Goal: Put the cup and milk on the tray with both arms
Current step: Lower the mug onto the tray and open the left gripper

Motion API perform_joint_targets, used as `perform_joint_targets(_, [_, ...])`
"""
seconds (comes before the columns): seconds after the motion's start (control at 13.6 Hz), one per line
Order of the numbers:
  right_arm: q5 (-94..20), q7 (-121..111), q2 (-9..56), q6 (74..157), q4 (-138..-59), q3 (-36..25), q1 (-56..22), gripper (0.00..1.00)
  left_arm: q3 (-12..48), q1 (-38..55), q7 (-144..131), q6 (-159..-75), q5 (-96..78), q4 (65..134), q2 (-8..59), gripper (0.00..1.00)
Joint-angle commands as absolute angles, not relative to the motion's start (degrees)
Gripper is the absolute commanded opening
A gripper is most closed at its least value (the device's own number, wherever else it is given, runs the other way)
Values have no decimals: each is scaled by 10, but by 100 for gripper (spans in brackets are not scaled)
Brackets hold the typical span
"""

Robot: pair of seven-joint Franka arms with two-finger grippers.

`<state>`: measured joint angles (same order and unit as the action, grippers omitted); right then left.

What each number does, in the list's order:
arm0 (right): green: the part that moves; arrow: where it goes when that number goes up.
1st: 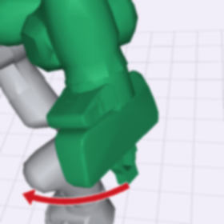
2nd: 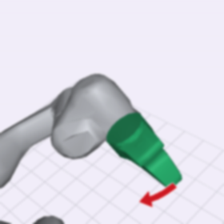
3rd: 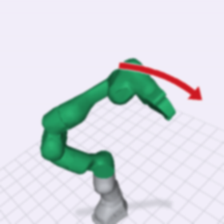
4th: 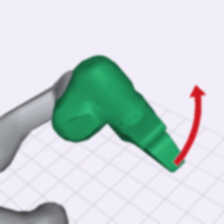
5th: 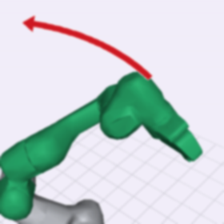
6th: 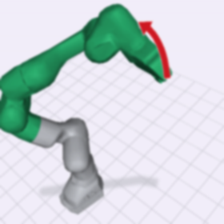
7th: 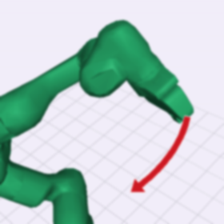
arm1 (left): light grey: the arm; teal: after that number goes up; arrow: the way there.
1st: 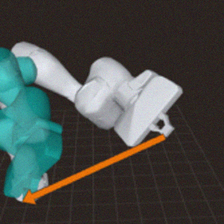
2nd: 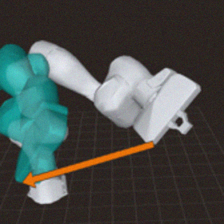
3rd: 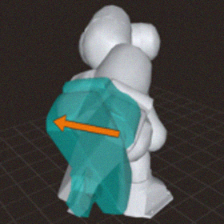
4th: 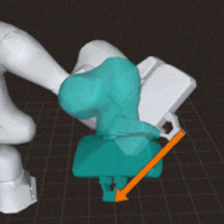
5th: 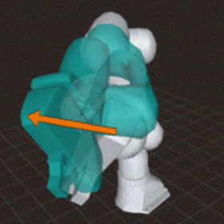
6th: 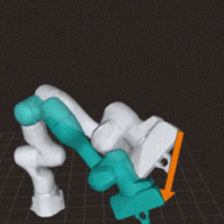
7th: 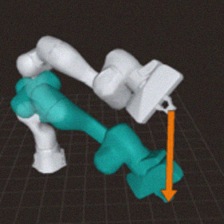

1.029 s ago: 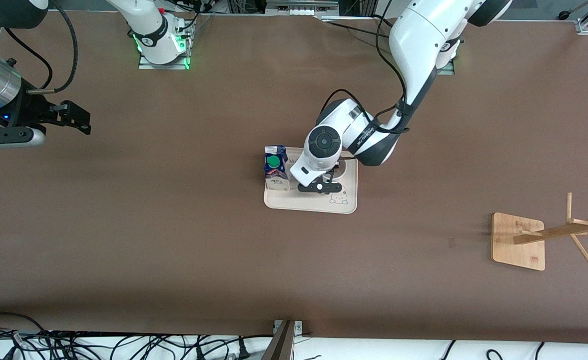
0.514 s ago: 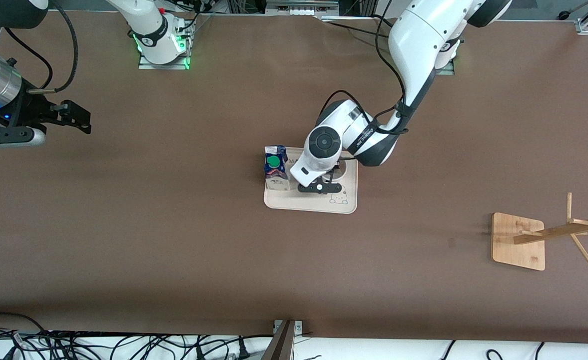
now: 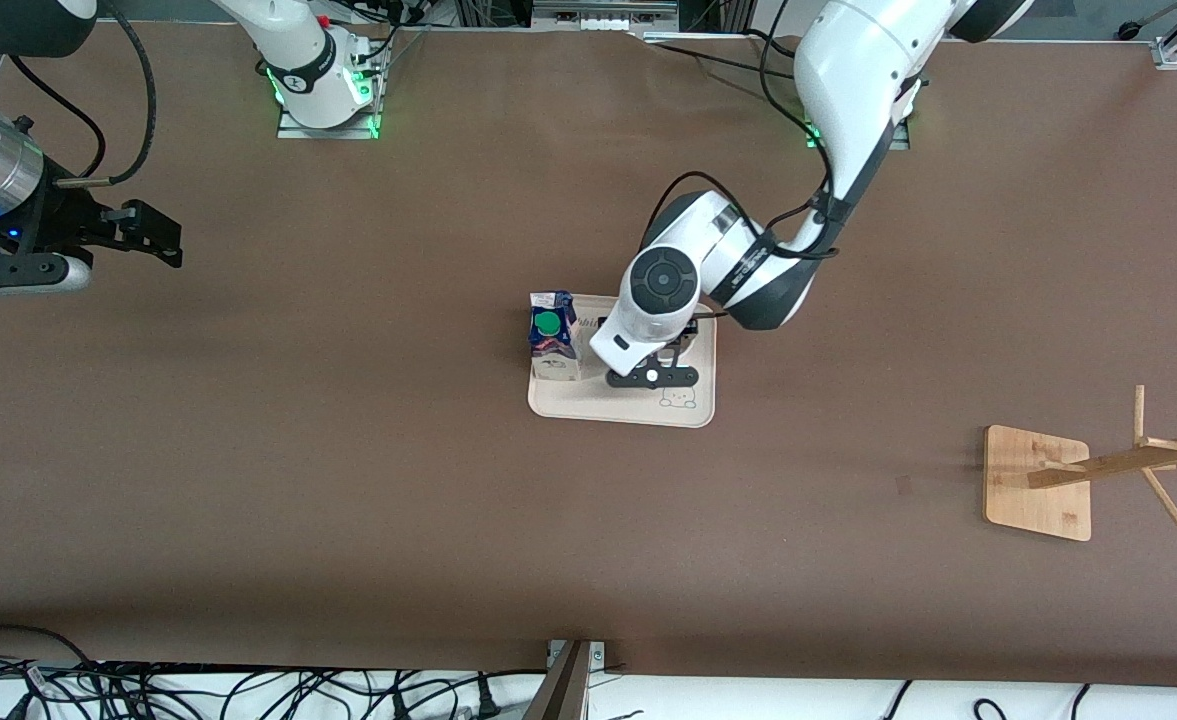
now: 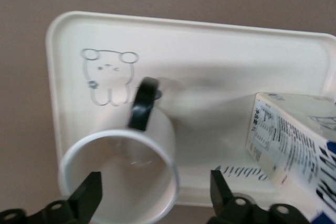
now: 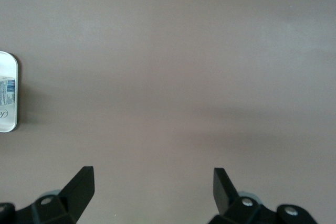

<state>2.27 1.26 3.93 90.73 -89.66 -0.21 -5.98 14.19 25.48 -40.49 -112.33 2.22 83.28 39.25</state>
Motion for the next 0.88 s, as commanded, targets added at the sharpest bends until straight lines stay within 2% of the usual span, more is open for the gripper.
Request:
perform_joint_targets(0.0, [28,15,32,903,-901,6,-51,100,145,225,-367,-1068,26,840,332,100])
perform_joint_targets(0.51, [28,15,32,902,-901,6,-51,100,135,182,-364,-890,35,718,253,100])
perform_joint_targets(0.81, [28,15,32,902,-901,6,-51,100,137,86,-269,-873,34,669,231,100])
